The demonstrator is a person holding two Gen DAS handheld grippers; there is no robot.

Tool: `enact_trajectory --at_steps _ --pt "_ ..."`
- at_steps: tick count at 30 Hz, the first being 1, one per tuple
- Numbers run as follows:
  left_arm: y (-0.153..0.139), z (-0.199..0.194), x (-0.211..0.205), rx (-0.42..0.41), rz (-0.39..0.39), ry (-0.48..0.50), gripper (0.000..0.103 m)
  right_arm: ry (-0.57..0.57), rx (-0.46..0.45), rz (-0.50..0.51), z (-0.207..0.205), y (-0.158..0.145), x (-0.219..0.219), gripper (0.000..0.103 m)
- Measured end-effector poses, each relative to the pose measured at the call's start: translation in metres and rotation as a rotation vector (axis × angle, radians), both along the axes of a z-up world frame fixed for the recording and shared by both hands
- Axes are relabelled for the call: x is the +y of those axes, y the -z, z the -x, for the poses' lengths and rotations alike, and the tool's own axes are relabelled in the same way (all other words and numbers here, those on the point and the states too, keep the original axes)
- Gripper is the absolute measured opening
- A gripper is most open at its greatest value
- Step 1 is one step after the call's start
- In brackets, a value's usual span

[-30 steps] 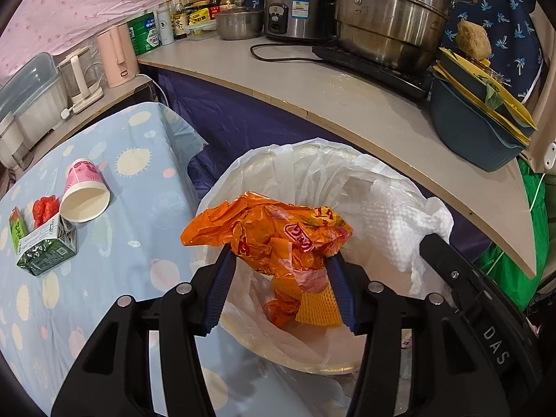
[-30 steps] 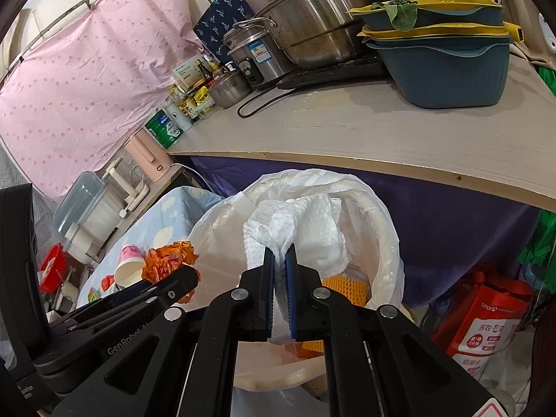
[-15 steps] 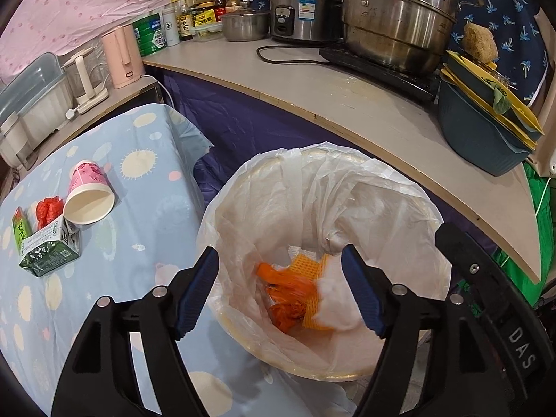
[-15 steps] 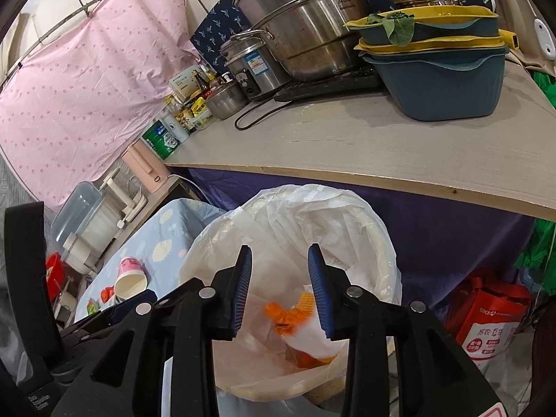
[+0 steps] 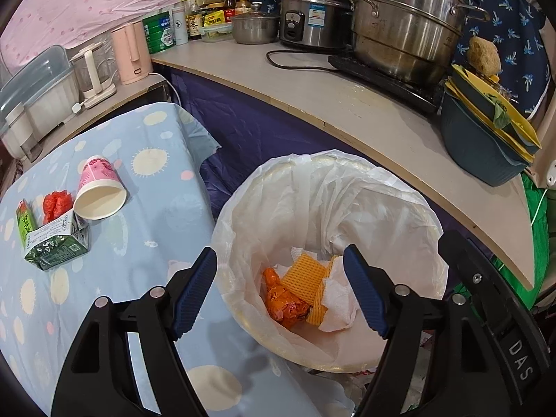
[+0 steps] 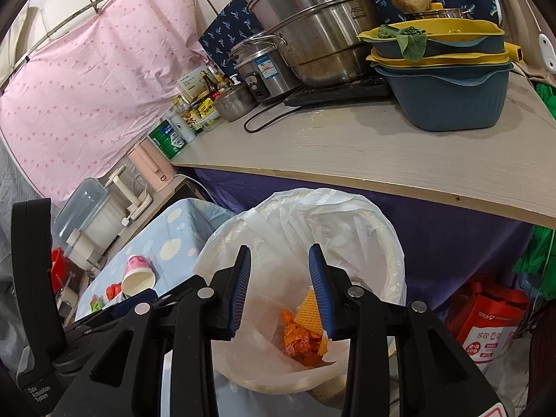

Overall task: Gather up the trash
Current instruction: 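Open both tools to drop the orange bag and tissue into the bin, then move both tools back over the green box and pink cup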

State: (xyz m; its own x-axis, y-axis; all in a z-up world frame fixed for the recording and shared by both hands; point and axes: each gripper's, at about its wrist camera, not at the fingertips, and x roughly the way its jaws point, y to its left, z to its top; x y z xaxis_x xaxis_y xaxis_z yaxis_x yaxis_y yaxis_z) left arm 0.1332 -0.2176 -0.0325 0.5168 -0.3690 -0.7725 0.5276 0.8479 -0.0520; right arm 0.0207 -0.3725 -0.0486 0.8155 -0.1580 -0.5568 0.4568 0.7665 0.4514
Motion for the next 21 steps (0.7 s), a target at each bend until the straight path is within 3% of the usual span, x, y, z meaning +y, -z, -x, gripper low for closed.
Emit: enact_trajectory --at_steps 13,17,21 --pt "-0.019 -0.006 0.048 -0.003 0.057 -0.068 0.072 -0.052 -0.005 0.032 -0.011 -0.015 0.032 0.035" --pt "-0.022 -0.011 0.072 -0.001 0.075 -0.116 0.078 -0.076 0.001 0.044 -0.017 -0.018 0.047 0.036" --pt "-0.021 -0.018 0.099 0.005 0.087 -0.168 0.079 -0.102 -0.001 0.052 -0.024 -0.021 0.064 0.043"
